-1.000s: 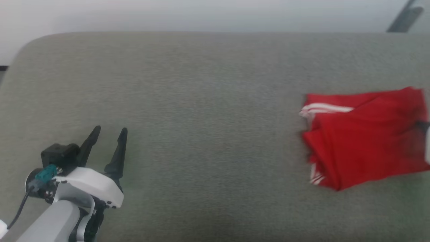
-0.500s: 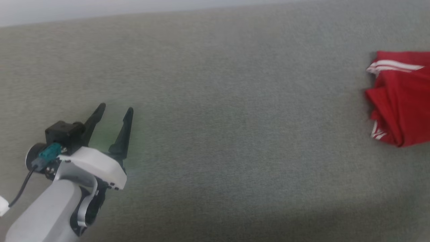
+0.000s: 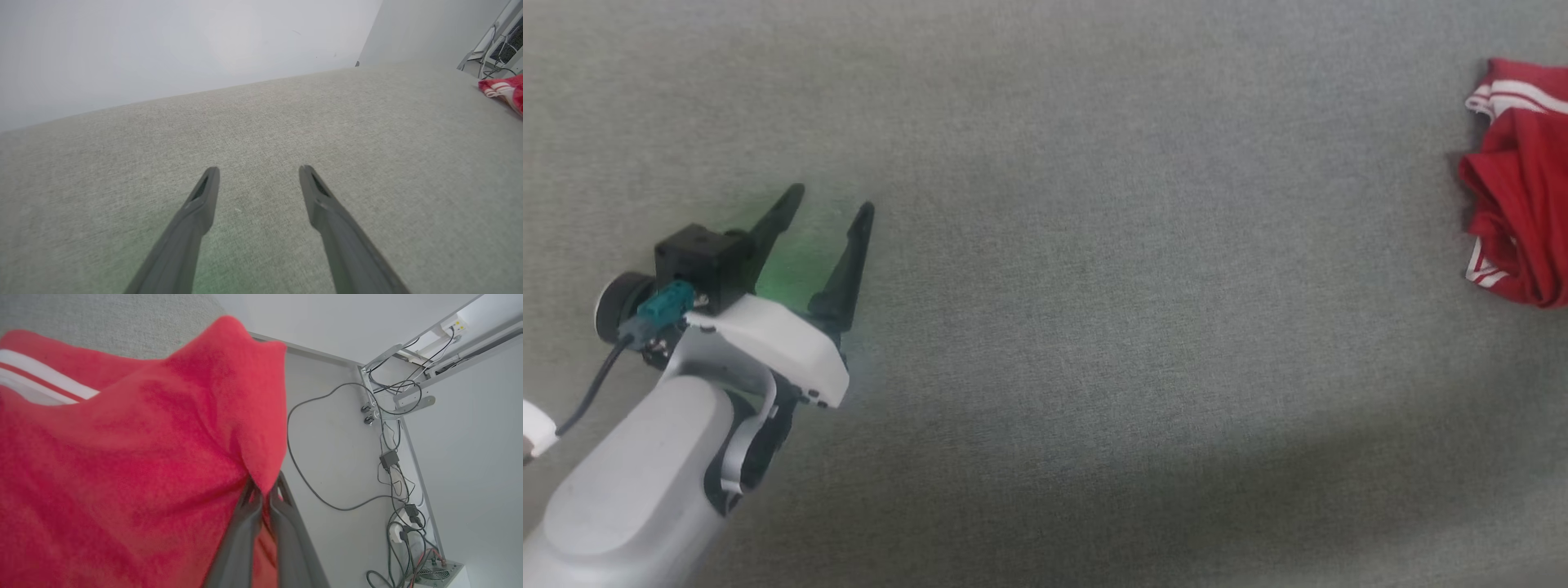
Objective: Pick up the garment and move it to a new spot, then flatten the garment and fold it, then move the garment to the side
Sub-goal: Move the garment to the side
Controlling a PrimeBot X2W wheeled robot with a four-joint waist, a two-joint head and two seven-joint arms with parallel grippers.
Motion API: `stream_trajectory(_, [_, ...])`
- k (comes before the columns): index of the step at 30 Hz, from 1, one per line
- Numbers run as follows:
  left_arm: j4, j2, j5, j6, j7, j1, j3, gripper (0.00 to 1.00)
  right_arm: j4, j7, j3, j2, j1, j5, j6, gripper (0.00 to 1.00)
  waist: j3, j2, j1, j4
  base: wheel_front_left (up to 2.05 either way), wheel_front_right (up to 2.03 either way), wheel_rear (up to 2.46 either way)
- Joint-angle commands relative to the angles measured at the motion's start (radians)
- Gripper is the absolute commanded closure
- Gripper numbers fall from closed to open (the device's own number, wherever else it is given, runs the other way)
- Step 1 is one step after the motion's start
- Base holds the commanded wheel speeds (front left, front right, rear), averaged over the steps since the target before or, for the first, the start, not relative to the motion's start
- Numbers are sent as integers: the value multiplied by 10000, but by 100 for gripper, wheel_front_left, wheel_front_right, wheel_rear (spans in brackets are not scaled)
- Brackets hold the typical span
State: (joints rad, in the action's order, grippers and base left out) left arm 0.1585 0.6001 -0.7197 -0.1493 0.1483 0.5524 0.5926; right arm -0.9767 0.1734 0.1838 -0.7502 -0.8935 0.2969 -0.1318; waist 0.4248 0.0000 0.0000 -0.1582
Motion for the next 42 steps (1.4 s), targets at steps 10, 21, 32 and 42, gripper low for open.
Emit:
stream_trajectory(10, [130,-118,223,202,-209,696,168,0,-2047,-1138,-506,1044,-982,-985,21,84,481,0,0,25,0,0,0])
stream_trajectory(21, [361,-49,0,141,55,379,36,0,-2921,-1309,-1158,1395,-1488,-1669,21,0,0,0,0,270,0,0,0])
stream_trajectory(32, [527,-181,-213,131,980,-480,-454,0,-2830,-2543,-1030,1855,-1005,-1650,21,0,-1225,0,0,733,0,0,0])
stream_trajectory(42, [695,-256,62,168,1167,-2138,-1334,0,-1959,-4251,-520,2853,148,-1260,21,0,-2868,0,0,1230,0,0,0])
